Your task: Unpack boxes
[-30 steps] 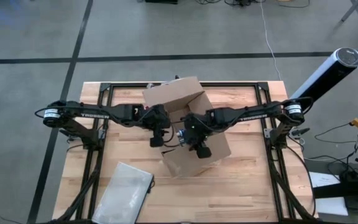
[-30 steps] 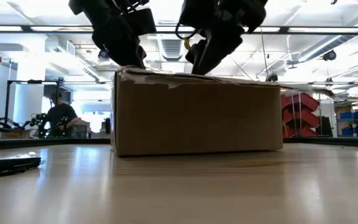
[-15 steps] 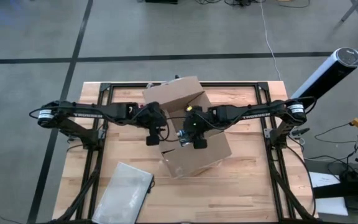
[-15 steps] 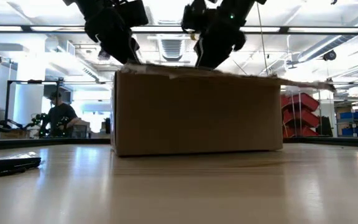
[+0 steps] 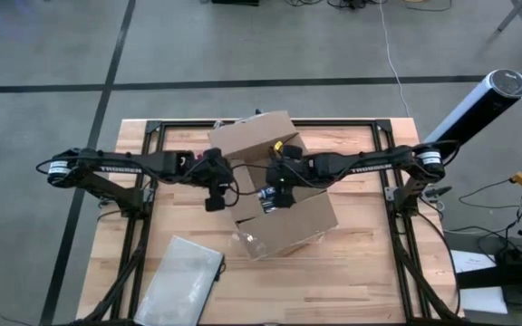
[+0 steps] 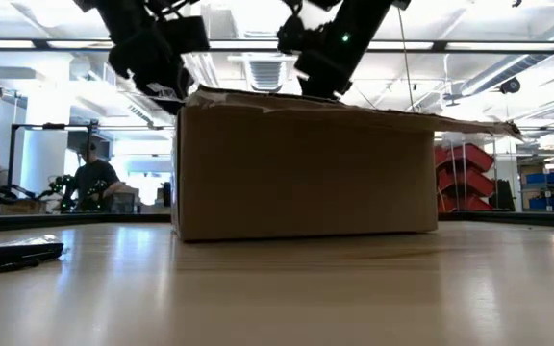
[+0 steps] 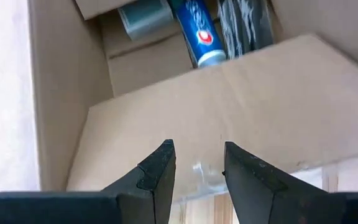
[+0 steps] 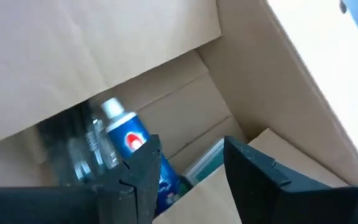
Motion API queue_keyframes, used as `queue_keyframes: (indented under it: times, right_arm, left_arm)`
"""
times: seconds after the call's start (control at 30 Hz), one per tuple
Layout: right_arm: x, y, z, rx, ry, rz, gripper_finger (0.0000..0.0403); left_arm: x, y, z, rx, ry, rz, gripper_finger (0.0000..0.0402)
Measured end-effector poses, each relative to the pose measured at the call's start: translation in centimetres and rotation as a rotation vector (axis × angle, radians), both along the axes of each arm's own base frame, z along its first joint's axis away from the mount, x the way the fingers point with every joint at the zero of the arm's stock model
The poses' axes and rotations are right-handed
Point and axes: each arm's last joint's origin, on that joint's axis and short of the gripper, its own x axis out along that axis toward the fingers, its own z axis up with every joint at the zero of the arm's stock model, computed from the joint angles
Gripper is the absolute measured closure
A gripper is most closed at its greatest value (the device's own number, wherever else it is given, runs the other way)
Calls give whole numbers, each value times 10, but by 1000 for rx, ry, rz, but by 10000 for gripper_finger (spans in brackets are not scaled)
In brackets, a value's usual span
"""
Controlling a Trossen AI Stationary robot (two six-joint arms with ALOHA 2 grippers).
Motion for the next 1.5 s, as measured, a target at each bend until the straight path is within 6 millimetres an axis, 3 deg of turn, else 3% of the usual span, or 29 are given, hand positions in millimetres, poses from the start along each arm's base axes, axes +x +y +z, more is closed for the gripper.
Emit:
queue_keyframes:
  times: [0.3,0.63,0.9,1.5]
  right_arm:
    - [9,-26,-31,-23,81,-104,202]
    - [16,-31,-45,-135,157,-15,185]
    - [17,-26,-47,-97,211,208,215]
    - [9,-35,-50,-127,324,263,290]
  left_arm:
    - [-4,-1,-13,-3,2,2,287]
    - [0,-2,-11,4,-37,-11,276]
    - [0,-3,-11,0,-39,-19,285]
    - [1,-3,-10,-16,-53,-25,286]
